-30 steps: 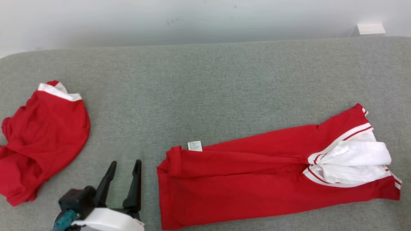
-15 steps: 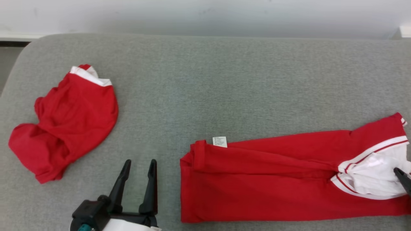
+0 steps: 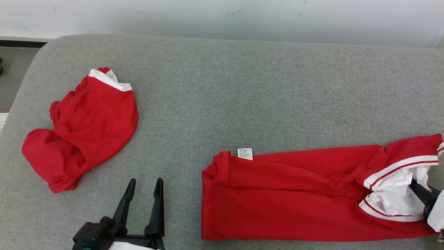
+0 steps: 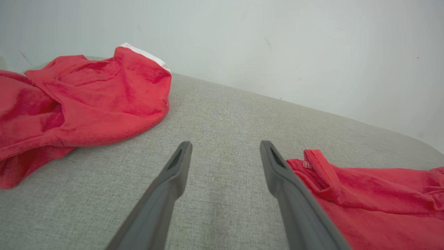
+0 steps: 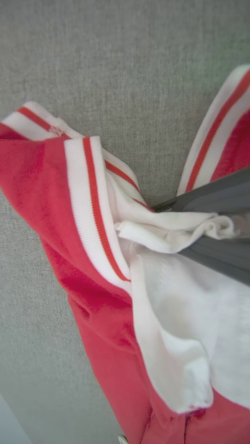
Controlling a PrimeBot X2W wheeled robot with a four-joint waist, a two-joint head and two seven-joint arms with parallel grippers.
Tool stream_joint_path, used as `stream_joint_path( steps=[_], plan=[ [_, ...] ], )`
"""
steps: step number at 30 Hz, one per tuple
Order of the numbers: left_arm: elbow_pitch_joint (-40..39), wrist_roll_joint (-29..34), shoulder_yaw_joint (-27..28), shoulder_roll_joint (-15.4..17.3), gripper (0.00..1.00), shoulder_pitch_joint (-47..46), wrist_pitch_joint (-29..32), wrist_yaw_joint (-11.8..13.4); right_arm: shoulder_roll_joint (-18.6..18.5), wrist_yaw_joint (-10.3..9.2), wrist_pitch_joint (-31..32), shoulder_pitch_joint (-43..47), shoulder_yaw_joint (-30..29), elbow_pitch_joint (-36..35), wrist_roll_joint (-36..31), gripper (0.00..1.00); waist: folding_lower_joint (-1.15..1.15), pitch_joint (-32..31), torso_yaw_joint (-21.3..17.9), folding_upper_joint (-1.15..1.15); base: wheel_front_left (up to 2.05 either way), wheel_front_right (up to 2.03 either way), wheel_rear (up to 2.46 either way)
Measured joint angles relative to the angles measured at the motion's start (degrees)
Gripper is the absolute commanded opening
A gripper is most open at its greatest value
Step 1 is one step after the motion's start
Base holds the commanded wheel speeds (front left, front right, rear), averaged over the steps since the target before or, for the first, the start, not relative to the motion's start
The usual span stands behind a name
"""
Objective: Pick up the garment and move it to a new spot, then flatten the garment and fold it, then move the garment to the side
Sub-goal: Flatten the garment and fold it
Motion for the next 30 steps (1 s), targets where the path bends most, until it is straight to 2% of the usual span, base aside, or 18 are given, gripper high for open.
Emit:
stream_joint_path(
  steps=[9, 15, 19, 24, 30],
  plan=[
    [2.69, -0.69, 1.69, -0.41, 1.0, 1.04, 0.0, -0.82, -5.92, 0.23, -3.13, 2.31, -6.98, -0.63, 1.75, 0.0, 0.0, -2.26, -1.38, 0.0, 0.0, 0.0, 0.0],
    [4.76, -0.32, 2.23, -0.42, 1.0, 1.62, 0.0, -0.9, -11.29, 0.23, -3.3, 5.2, -14.46, -1.09, 1.69, 0.0, 0.0, -3.97, -2.03, 0.0, 0.0, 0.0, 0.0],
    [5.75, 0.9, 2.41, -0.43, 1.0, 2.28, 0.0, -0.99, -13.23, 0.23, -2.2, 6.16, -17.48, -3.82, -0.05, 0.0, 0.0, -5.17, -2.25, 0.0, 0.0, 0.0, 0.0],
    [5.81, 1.02, 2.05, -0.43, 1.0, 2.93, 0.0, -0.8, -12.66, 0.22, 1.85, 6.1, -13.88, -12.85, -1.09, 0.0, 0.0, -6.89, -2.77, 0.0, 0.0, 0.0, 0.0],
    [5.41, 0.76, 0.8, -0.44, 1.0, 2.84, 0.0, -0.12, -7.25, 0.22, 9.43, 4.8, -1.72, -23.73, -0.48, 0.0, 0.0, -7.73, -3.36, 0.0, 0.0, 0.0, 0.0]
  ],
)
